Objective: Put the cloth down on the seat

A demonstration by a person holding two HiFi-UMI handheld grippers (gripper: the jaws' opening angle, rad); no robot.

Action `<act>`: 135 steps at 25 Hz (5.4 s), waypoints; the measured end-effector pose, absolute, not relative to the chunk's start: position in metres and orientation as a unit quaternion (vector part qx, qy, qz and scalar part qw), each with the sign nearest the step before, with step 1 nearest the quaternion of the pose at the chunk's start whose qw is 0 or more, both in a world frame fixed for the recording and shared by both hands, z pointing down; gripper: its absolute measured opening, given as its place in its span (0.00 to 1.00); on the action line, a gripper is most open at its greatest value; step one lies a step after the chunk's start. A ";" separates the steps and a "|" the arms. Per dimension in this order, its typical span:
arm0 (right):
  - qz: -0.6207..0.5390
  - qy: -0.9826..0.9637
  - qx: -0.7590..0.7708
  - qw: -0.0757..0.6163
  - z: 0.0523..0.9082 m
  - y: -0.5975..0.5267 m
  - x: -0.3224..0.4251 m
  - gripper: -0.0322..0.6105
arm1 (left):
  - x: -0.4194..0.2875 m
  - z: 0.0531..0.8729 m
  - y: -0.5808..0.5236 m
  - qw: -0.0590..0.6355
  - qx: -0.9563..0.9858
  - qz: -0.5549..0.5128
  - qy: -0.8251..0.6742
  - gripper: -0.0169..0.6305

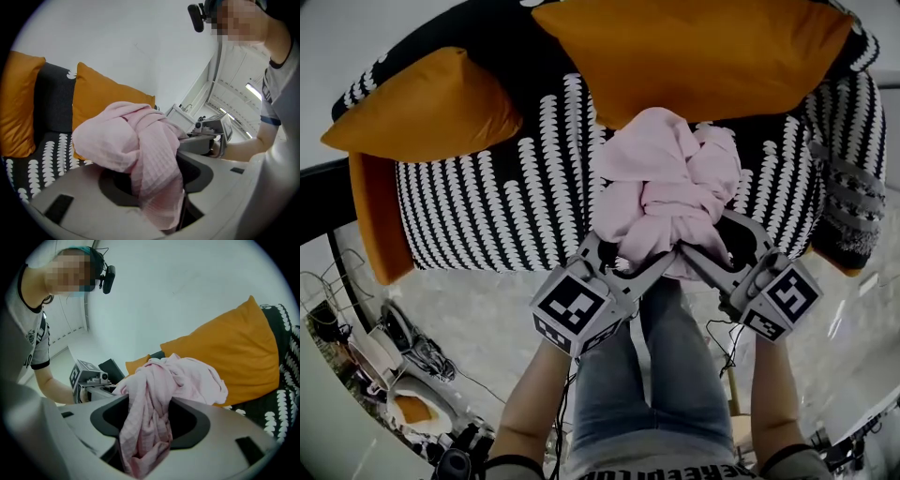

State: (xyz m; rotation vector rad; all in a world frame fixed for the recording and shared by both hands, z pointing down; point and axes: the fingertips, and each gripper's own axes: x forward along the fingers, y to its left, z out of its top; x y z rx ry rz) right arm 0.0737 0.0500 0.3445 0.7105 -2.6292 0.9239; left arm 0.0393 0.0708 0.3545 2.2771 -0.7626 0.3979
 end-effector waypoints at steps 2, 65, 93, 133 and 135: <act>0.321 -0.904 0.246 0.137 0.353 0.048 0.076 0.45 | 0.042 0.363 0.069 0.348 0.876 0.156 -0.294 0.38; 0.393 -0.849 0.288 0.205 0.459 0.065 0.057 0.27 | -0.022 0.470 0.102 0.413 0.825 0.242 -0.299 0.36; 0.281 -0.873 0.388 0.090 0.228 0.076 0.050 0.04 | 0.012 0.245 0.089 0.257 0.926 0.182 -0.209 0.05; 0.063 -0.899 0.434 0.014 -0.014 0.121 0.000 0.04 | -0.015 -0.014 0.115 0.062 0.983 0.019 -0.172 0.05; 0.060 -0.899 0.433 0.014 -0.015 0.123 -0.002 0.04 | -0.017 -0.014 0.117 0.061 0.983 0.019 -0.173 0.05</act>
